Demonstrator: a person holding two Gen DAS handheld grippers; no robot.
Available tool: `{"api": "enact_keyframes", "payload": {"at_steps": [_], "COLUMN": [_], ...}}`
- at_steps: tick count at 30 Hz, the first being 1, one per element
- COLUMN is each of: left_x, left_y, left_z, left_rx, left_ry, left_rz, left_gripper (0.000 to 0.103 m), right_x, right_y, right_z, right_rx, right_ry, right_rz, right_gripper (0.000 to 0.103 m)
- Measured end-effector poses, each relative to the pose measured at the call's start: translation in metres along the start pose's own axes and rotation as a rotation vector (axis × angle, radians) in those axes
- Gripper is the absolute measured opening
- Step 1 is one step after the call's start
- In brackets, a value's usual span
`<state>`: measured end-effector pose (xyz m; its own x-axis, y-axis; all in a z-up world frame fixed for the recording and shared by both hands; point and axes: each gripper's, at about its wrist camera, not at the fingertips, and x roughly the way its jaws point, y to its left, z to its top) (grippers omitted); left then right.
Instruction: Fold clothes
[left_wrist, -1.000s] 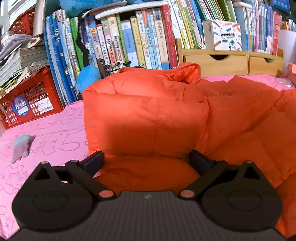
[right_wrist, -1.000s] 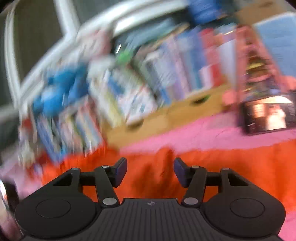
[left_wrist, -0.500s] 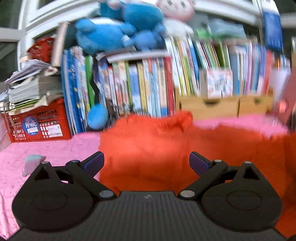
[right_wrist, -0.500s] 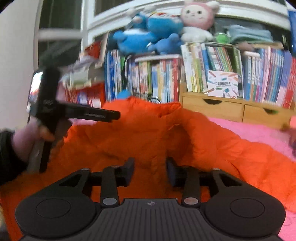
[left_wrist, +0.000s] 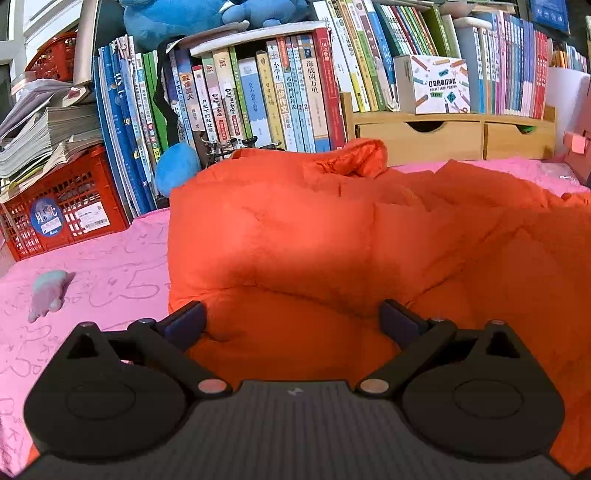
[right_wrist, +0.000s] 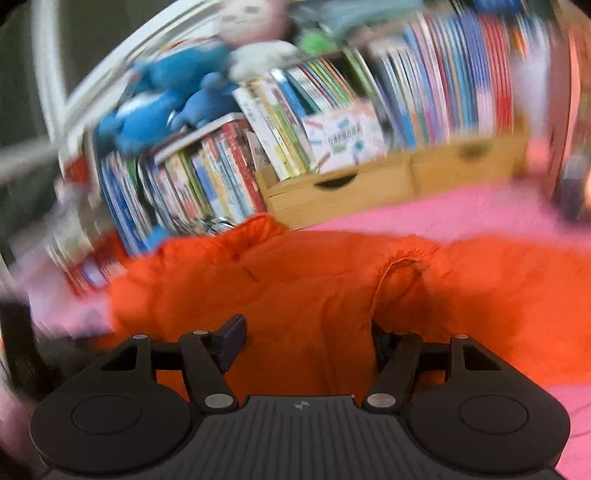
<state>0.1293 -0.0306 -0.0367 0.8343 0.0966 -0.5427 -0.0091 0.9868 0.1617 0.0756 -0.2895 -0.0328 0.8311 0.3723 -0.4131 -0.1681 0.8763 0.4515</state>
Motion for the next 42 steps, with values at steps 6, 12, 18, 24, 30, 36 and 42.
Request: {"api": "enact_keyframes", "payload": {"at_steps": [6,12,18,24,30,36,42], "left_x": [0.004,-0.015,-0.060,-0.015,0.018,0.017,0.017], "left_y": [0.009,0.030,0.000,-0.042,-0.041,-0.044,-0.044], "left_z": [0.002,0.005,0.016,0.015,0.006,0.005,0.006], "left_rx": [-0.009,-0.081,-0.113,0.057,0.096,0.108,0.108], "left_ry": [0.004,-0.094,-0.242,-0.123,0.001,0.010,0.013], "left_rz": [0.026,0.156,-0.088,-0.045,-0.010,-0.006,-0.007], "left_gripper": [0.103,0.093,0.097,0.092,0.096,0.097,0.097], "right_x": [0.010,-0.035,-0.025,-0.013,-0.041,-0.095,-0.149], "right_y": [-0.026,-0.045,-0.031,-0.008,-0.033,-0.076,-0.104], "right_z": [-0.002,-0.016,-0.021,-0.028,-0.033,-0.040,-0.040], "right_rx": [0.154,0.182,0.240,0.153,0.183,0.284,0.217], "right_ry": [0.114,0.100,0.140,0.207,0.172,0.076,-0.026], "right_rz": [0.192,0.240,0.365,0.322,0.194,0.086,-0.132], "right_gripper": [0.018,0.016,0.016,0.017,0.006,0.003,0.008]}}
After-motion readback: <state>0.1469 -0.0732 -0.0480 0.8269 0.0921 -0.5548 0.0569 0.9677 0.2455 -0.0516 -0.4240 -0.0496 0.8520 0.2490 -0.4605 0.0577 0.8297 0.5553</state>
